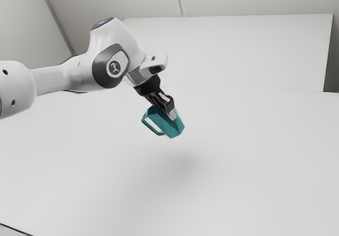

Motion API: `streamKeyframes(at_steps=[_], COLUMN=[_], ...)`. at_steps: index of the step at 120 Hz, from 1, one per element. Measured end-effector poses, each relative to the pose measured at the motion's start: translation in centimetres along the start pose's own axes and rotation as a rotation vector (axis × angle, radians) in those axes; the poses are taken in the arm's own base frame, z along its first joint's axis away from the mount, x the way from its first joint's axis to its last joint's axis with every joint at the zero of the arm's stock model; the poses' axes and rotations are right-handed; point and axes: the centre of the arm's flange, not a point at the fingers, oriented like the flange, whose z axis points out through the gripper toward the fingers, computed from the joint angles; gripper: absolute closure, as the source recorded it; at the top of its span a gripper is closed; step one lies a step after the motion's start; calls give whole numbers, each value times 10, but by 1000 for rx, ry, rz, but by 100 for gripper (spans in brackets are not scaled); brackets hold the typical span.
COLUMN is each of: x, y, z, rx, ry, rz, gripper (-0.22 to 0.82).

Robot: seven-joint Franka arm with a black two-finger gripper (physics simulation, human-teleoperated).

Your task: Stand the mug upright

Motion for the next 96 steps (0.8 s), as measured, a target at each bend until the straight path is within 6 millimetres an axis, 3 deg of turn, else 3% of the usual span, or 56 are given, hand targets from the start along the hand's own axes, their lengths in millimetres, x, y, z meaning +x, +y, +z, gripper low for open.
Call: streamKeyframes(at_steps=[13,62,73,96], x=[1,3,-1,-15], y=[-14,-56,-75,-110], z=[-10,-4,4,40], rx=[60,207,238,262], ry=[-38,-150,-164,-176], rz=[-21,-75,-93,-146], gripper=[79,79,79,79])
